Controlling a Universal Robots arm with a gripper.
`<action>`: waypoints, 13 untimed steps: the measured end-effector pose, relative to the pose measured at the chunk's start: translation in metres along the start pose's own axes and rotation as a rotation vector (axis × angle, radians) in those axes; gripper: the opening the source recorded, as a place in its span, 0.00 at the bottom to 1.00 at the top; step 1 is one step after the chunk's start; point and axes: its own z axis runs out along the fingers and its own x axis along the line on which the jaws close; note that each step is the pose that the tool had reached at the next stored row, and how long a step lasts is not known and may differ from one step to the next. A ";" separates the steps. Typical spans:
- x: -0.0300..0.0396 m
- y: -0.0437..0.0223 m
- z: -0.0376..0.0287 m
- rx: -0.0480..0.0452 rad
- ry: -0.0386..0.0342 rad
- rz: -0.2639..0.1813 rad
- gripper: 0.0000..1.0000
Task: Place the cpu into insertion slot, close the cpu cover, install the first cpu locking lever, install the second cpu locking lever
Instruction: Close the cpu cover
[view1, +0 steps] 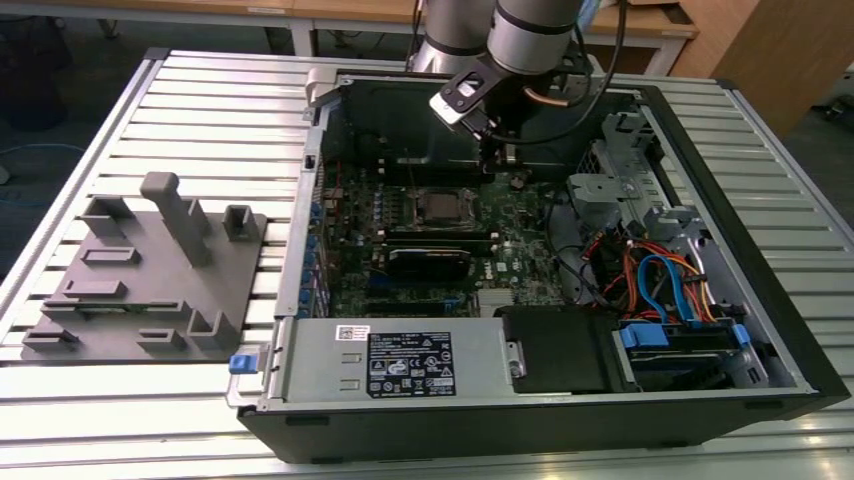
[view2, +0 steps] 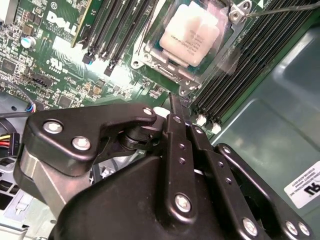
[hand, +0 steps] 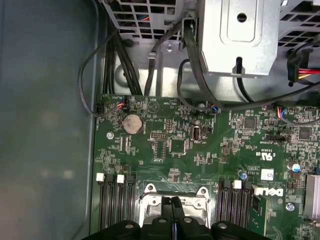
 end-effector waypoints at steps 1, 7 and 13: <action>0.0001 -0.0010 0.0001 0.0001 -0.0001 0.000 0.10; 0.0003 -0.0073 0.0020 0.0000 0.0000 0.000 0.10; 0.0006 -0.0180 0.0059 0.0000 0.0000 0.000 0.10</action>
